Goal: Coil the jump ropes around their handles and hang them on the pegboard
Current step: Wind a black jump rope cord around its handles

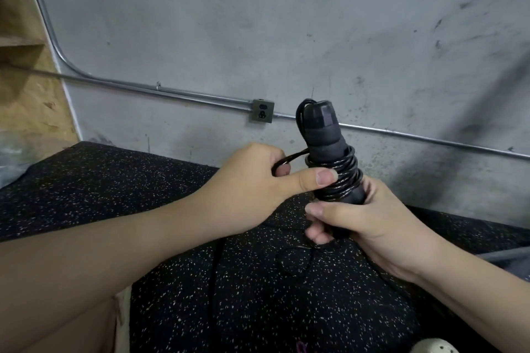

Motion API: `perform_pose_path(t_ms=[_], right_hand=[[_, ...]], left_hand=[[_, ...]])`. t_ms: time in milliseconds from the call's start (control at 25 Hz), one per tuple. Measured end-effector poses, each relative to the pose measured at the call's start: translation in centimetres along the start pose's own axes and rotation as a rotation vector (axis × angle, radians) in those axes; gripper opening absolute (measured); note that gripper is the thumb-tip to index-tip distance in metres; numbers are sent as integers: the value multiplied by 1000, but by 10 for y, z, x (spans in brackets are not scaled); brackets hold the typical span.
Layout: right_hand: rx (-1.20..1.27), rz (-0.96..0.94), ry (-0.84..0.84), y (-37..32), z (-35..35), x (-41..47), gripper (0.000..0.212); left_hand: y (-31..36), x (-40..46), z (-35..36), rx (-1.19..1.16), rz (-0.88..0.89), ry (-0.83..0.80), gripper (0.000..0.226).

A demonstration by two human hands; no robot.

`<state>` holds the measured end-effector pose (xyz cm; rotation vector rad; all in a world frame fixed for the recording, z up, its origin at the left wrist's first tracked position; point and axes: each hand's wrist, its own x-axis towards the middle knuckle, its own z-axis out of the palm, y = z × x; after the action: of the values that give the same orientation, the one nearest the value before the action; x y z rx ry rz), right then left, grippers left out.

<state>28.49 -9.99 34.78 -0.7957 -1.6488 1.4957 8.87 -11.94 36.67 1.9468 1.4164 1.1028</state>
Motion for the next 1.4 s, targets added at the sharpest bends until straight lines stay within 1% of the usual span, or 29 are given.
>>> perform_pose_path(t_ms=[40, 120, 280, 480, 560, 600, 640, 680, 760, 800, 840, 880, 920, 960, 1000, 1040, 1080, 1120, 1160, 1200, 1280, 1320, 1400], right_hand=[[-24, -15, 23, -1, -1, 0, 18], [-76, -49, 47, -1, -3, 0, 17], [-180, -80, 79, 0, -10, 0, 28], [-267, -129, 103, 11, -8, -5, 23], [-289, -87, 106, 14, -6, -6, 24], [-290, -40, 83, 14, -8, -7, 24], [-244, 25, 16, 12, -10, -9, 23], [-133, 102, -98, 11, -11, -11, 23], [184, 256, -358, 8, -12, -17, 27], [279, 302, -428, 8, -12, -19, 27], [288, 316, -442, 9, -13, -20, 25], [231, 311, -422, 10, -13, -21, 21], [134, 281, -382, 8, -13, -21, 17], [15, 224, -334, 7, -11, -22, 12], [-105, 163, -281, 5, -10, -22, 7], [-214, 107, -223, 3, -10, -21, 15], [-295, 60, -167, 2, -11, -20, 29], [-328, 28, -127, 3, -11, -19, 39], [-319, 9, -86, 4, -11, -18, 42], [-304, -4, -45, 5, -11, -17, 37], [-276, -17, 34, 9, -8, -14, 12], [-289, -21, 70, 11, -9, -13, 12], [-337, -25, 129, 13, -9, -9, 26]], left_hand=[[1, -1, 2, 9, 35, -12, 78], [3, -3, 6, 33, 93, -20, 74], [7, -8, 14, 48, 90, -41, 53], [3, -16, 25, 54, 82, -31, 35], [-2, -18, 25, 75, 103, -19, 26], [-6, -17, 23, 78, 115, -25, 24], [-9, -17, 19, 74, 128, -54, 25], [-12, -17, 15, 67, 153, -95, 29], [-9, -18, 10, 68, 218, -194, 36], [-7, -19, 9, 52, 237, -234, 33], [-7, -20, 9, 15, 243, -255, 29], [-9, -19, 9, -44, 228, -269, 27], [-14, -18, 9, -73, 189, -278, 34], [-19, -16, 10, -54, 135, -284, 51], [-24, -15, 10, 28, 85, -278, 74], [-26, -14, 9, 117, 29, -256, 90], [-28, -14, 9, 190, -8, -223, 93], [-26, -15, 10, 227, -17, -178, 86], [-21, -15, 12, 233, -13, -135, 77], [-16, -16, 13, 234, -6, -100, 72], [-11, -17, 16, 259, 18, -68, 70], [-10, -17, 18, 272, 21, -60, 67], [-3, -18, 20, 262, 10, -52, 52]])
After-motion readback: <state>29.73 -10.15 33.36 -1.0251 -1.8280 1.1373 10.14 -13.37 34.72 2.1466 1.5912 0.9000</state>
